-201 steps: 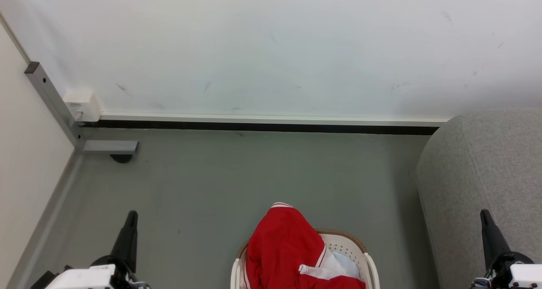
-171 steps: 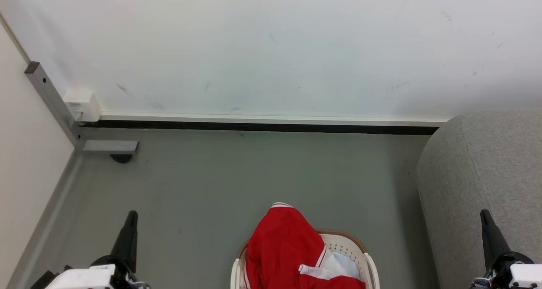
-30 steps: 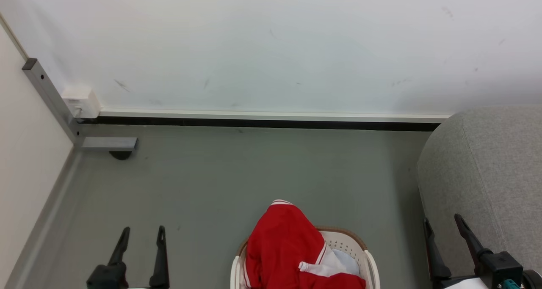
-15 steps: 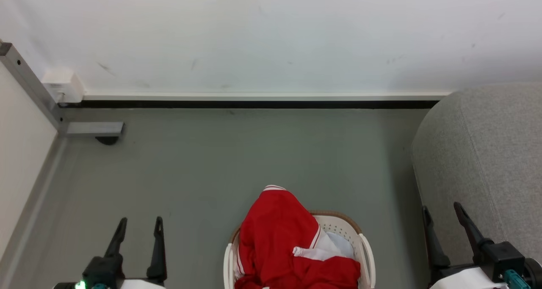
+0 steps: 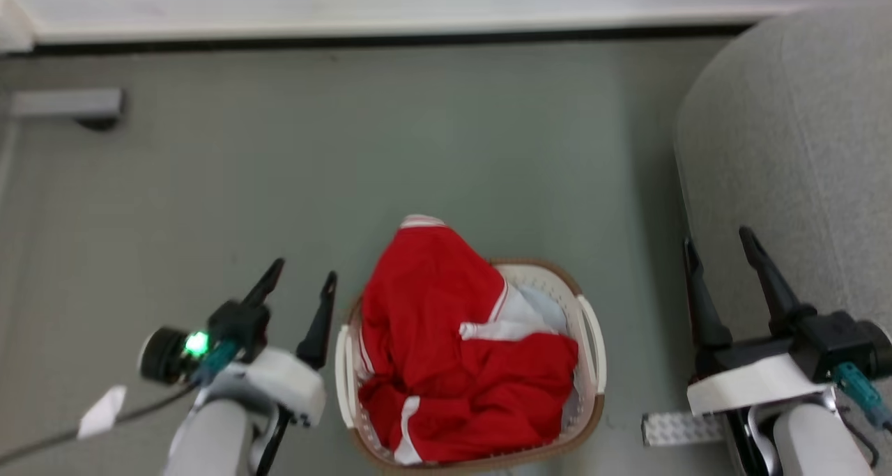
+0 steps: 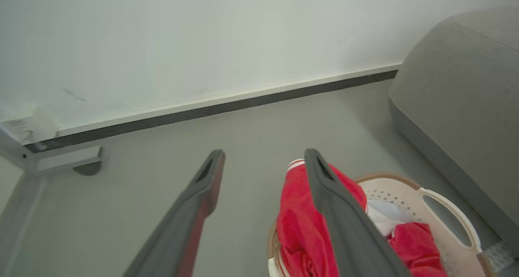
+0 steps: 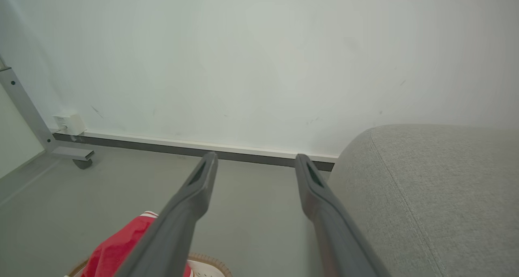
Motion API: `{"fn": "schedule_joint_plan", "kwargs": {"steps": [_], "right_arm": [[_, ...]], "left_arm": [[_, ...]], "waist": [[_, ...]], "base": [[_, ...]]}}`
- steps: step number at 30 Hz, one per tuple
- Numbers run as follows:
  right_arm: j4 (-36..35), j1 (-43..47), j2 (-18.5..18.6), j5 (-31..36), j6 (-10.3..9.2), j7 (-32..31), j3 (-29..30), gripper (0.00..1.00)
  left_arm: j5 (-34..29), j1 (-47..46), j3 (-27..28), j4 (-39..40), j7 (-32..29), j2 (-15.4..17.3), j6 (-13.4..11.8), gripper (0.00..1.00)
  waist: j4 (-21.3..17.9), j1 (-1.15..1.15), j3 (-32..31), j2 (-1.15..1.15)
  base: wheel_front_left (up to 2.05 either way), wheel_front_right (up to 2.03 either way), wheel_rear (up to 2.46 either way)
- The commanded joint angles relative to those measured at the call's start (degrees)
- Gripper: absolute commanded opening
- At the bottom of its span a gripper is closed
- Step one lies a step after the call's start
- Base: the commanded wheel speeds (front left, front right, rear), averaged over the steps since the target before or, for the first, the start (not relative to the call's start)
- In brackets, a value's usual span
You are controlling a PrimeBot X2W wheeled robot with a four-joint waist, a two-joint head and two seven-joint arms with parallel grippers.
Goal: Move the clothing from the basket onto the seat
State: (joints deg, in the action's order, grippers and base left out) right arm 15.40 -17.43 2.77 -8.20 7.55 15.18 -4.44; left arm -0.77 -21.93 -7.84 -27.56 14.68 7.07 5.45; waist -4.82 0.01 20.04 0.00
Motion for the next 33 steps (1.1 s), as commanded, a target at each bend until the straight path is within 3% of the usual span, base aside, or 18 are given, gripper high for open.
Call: {"fn": "schedule_joint_plan", "kwargs": {"steps": [1, 9, 14, 19, 26, 33], "right_arm": [[-0.33, -1.27, 0.21, -0.35, -0.12, -0.04, -0.26, 1.00], [-2.98, -7.29, 0.21, -2.40, -0.12, -0.04, -3.37, 1.00], [-4.25, -9.04, 0.20, -3.51, -0.12, -0.04, -4.16, 1.00], [-4.82, -9.67, 0.18, -3.76, -0.12, -0.04, -4.10, 1.00], [-4.98, -9.69, 0.18, -3.63, -0.12, -0.04, -4.13, 1.00], [-4.83, -10.69, 0.19, -2.77, -0.12, -0.04, -4.68, 1.00]], "left_arm": [[-1.03, -2.26, -0.61, -1.10, -0.37, 0.58, 0.38, 1.00], [1.24, -17.76, -7.81, -13.12, -4.69, 1.92, 1.94, 1.00], [10.52, -24.32, -14.19, -19.11, -10.76, 1.75, 1.99, 1.00], [18.78, -29.61, -21.08, -20.22, -14.84, 5.45, 1.89, 1.00], [24.08, -34.21, -25.86, -21.91, -16.06, 10.29, 1.90, 1.00], [30.23, -35.80, -29.20, -23.04, -18.92, 10.99, 1.94, 1.00]], "waist": [[-2.09, -0.01, 5.28, 0.00], [-5.98, -0.01, 15.43, 0.00], [-8.13, -0.01, 19.66, 0.00], [-9.01, -0.01, 22.24, 0.00], [-9.21, -0.01, 23.34, 0.00], [-9.01, -0.01, 23.71, 0.00]], "base": [[0.00, 0.00, 0.00], [0.00, 0.00, 0.00], [0.00, 0.00, 0.00], [0.00, 0.00, 0.00], [0.00, 0.00, 0.00], [0.00, 0.00, 0.00]]}}
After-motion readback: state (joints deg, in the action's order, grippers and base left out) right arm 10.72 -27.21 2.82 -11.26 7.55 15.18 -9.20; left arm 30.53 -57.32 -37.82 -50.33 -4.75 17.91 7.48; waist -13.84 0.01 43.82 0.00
